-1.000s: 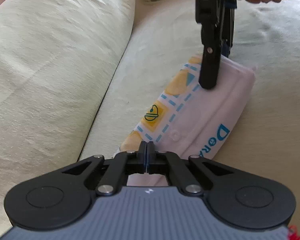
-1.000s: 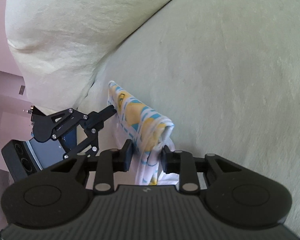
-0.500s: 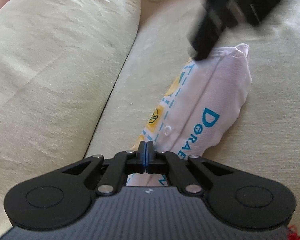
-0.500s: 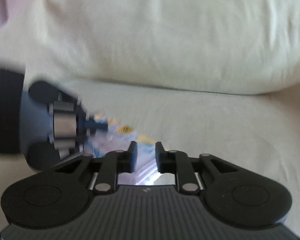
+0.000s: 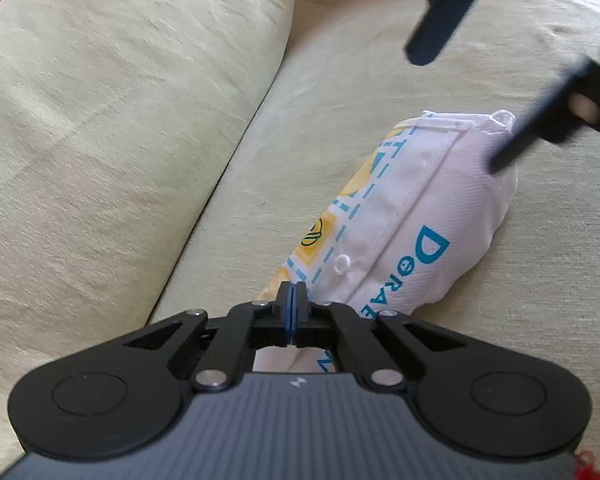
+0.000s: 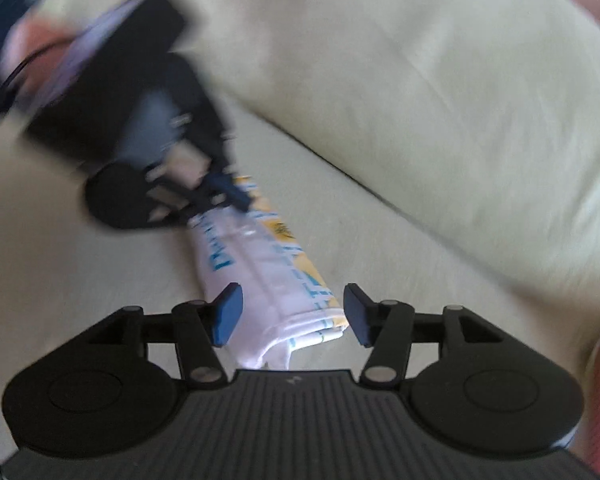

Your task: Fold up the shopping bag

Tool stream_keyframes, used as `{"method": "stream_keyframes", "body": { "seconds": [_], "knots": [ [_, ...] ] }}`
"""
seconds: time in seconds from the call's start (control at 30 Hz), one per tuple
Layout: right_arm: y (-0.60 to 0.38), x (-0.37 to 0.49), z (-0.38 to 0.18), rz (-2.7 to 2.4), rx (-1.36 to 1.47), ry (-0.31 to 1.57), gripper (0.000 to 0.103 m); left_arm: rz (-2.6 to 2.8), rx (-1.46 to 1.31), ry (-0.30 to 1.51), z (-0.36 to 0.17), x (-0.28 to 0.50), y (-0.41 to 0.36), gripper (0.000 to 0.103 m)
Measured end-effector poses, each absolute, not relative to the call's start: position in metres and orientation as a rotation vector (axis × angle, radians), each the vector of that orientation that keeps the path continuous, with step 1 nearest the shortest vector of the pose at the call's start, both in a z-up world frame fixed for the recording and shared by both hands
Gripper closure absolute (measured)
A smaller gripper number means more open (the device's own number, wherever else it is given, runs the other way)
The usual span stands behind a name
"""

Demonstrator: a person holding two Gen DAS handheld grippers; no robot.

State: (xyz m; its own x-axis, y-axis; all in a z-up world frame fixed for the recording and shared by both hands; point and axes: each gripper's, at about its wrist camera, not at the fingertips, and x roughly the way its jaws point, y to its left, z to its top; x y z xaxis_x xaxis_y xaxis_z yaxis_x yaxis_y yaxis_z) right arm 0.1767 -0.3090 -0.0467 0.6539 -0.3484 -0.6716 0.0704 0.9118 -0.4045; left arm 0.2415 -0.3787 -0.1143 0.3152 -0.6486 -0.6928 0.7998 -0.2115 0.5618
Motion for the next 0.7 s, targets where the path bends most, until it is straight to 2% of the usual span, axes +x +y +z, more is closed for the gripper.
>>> {"method": "stream_keyframes", "body": {
  "seconds": [0.07, 0.13, 0.17, 0.43, 0.53, 0.63, 0.7],
  "knots": [
    [-0.298, 0.184, -0.054, -0.225, -0.440, 0.863, 0.048, -1.328, 1.201, 0.170, -0.114, 0.240, -0.381, 0.103],
    [-0.294, 0.190, -0.059, -0.211, -0.475, 0.873, 0.036, -1.322, 1.207, 0.175, -0.113, 0.240, -0.383, 0.103],
    [-0.292, 0.194, -0.061, -0.204, -0.494, 0.878, 0.035, -1.319, 1.209, 0.178, -0.113, 0.239, -0.384, 0.103],
    [-0.307, 0.225, -0.093, -0.180, -0.499, 0.925, 0.038, -1.317, 1.210, 0.189, -0.113, 0.240, -0.387, 0.103],
    [-0.316, 0.227, -0.094, -0.172, -0.471, 0.914, 0.048, -1.313, 1.173, 0.207, -0.111, 0.243, -0.387, 0.103],
    [-0.321, 0.225, -0.096, -0.142, -0.489, 0.897, 0.052, -1.312, 1.168, 0.195, -0.102, 0.245, -0.374, 0.103],
    [-0.323, 0.222, -0.097, -0.120, -0.516, 0.890, 0.053, -1.316, 1.229, 0.125, -0.094, 0.243, -0.350, 0.102]
  ]
}}
